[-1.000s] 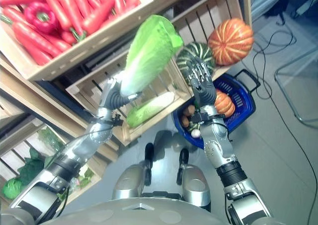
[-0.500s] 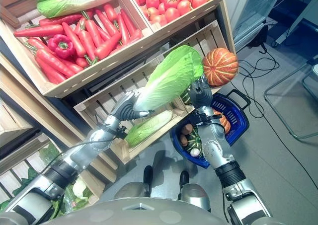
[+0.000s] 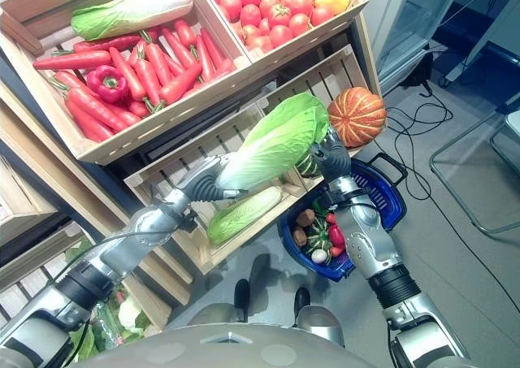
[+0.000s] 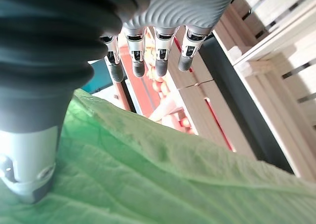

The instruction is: Pick up fruits and vegetables into the basket

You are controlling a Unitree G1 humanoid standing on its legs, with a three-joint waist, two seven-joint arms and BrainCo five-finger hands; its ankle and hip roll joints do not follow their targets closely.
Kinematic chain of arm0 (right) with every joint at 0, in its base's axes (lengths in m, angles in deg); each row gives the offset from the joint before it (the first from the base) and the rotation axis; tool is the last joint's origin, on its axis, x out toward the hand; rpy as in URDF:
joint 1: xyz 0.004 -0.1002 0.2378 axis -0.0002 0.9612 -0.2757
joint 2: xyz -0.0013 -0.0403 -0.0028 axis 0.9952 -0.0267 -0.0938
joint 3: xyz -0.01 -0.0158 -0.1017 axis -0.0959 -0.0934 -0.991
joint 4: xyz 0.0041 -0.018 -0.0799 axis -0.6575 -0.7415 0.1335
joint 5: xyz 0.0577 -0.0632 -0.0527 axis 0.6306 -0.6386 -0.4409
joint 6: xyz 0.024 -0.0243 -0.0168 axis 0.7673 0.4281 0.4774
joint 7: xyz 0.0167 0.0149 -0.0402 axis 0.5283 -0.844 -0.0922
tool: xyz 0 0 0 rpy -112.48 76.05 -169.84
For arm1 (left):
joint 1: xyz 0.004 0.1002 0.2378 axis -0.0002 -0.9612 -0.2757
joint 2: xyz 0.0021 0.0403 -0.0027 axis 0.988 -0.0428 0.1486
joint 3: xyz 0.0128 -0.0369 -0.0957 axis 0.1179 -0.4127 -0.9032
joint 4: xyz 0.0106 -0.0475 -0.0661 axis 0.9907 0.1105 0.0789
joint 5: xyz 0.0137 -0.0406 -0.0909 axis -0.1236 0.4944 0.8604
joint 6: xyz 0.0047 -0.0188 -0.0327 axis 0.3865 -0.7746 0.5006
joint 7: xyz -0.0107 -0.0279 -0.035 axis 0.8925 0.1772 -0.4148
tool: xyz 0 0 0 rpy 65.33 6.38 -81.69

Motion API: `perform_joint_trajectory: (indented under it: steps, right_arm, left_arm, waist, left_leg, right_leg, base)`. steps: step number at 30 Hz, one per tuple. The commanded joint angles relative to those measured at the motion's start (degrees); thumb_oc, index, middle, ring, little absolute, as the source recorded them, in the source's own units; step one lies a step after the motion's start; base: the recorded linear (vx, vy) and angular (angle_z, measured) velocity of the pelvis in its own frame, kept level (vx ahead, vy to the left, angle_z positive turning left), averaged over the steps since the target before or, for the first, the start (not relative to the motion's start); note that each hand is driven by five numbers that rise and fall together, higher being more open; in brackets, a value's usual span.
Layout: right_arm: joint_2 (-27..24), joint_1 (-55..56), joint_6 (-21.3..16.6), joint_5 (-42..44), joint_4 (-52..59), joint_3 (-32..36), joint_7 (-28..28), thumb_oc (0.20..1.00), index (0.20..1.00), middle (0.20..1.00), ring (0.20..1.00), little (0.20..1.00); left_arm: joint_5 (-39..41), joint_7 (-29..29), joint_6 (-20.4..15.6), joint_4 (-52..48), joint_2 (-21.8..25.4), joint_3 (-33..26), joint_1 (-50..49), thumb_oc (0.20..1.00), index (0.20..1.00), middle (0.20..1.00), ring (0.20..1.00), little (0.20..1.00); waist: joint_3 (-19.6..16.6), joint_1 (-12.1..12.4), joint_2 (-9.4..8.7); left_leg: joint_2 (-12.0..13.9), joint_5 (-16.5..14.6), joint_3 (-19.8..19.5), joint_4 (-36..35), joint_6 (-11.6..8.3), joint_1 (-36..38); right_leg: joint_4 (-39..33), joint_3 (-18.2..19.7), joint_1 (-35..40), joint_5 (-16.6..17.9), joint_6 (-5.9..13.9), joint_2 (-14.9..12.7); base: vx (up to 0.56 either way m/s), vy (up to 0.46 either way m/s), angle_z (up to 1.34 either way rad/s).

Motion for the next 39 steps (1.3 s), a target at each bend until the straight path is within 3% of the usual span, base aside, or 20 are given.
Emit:
perform_joint_trajectory:
  steps: [1,10,16,21,27,34,39]
  right_arm:
    - [0.6,-2.3,0.1,-1.8,6.3,-3.5,2.9,1.0,1.0,1.0,1.0,1.0]
    - [1.8,-1.0,1.2,-2.0,6.4,-4.8,0.4,1.0,1.0,1.0,1.0,1.0]
    - [3.3,-1.7,0.4,-1.8,5.7,-4.1,-1.0,1.0,1.0,1.0,1.0,1.0]
    - [4.7,0.5,-0.7,-1.9,6.4,-1.2,-1.4,1.0,1.0,1.0,1.0,1.0]
    - [6.2,2.4,-0.9,-2.6,8.6,0.7,-1.8,1.0,1.0,1.0,1.0,1.0]
    - [6.2,2.0,0.1,-2.6,9.6,1.0,-1.5,1.0,1.0,1.0,1.0,1.0]
    - [6.1,1.6,0.0,-2.8,9.4,0.2,-0.3,1.0,1.0,1.0,1.0,1.0]
  left_arm:
    - [0.7,2.0,-2.5,-4.7,0.6,3.6,2.2,0.2,0.2,0.2,0.2,0.2]
    - [1.6,1.3,-0.2,-6.4,0.1,3.2,1.3,0.2,0.2,0.2,0.2,0.2]
    - [4.3,-9.4,0.2,-3.5,-2.2,-0.6,-0.4,0.2,0.2,0.2,0.2,0.2]
    - [5.9,-19.6,-4.2,-3.3,-4.3,-8.5,-4.3,0.2,0.2,0.2,0.2,0.2]
    - [4.8,-26.4,-5.9,-4.7,-6.6,-14.4,-7.1,0.2,0.2,0.2,0.2,0.2]
    - [4.0,-24.9,-4.3,-4.3,-7.2,-14.8,-7.3,0.2,0.2,0.2,0.2,0.2]
    - [2.3,-22.4,-5.1,-3.4,-6.8,-12.3,-6.1,0.2,0.2,0.2,0.2,0.2]
  waist:
    - [-3.3,0.4,-2.05]
    - [-3.8,0.2,-2.08]
    - [-3.9,0.9,-2.32]
    - [-4.1,1.7,-2.77]
    - [-4.1,2.0,-3.16]
    - [-4.3,1.9,-3.28]
    - [-4.4,1.6,-3.3]
  left_leg:
    - [-3.1,-5.5,0.4,0.1,2.91,-0.1]
    - [-2.9,-5.5,1.0,0.1,3.07,-0.3]
    - [-2.9,-5.6,0.6,0.1,2.98,-0.5]
    - [-2.8,-5.6,0.3,0.1,2.93,-0.7]
    - [-2.9,-5.9,-0.1,0.1,2.76,-0.6]
    - [-2.8,-5.9,-0.3,0.1,2.54,-0.6]
    - [-2.8,-5.6,-0.1,0.1,2.51,-0.8]
  right_leg:
    - [0.2,0.8,-1.8,0.6,5.46,-2.6]
    - [0.2,1.0,-2.3,0.8,5.63,-2.8]
    - [0.2,0.8,-2.4,0.8,5.48,-2.8]
    - [0.2,0.6,-2.6,0.9,5.11,-2.9]
    - [0.2,0.5,-2.4,0.5,4.71,-2.8]
    - [0.2,0.6,-2.3,0.3,4.49,-2.7]
    - [0.2,0.8,-2.6,0.6,4.56,-2.7]
  base:
    - [0.0,0.0,0.0]
    - [0.0,0.0,0.0]
    - [0.0,0.0,0.0]
    - [0.0,0.0,0.0]
    - [0.0,0.0,0.0]
    - [0.0,0.0,0.0]
    - [0.0,0.0,0.0]
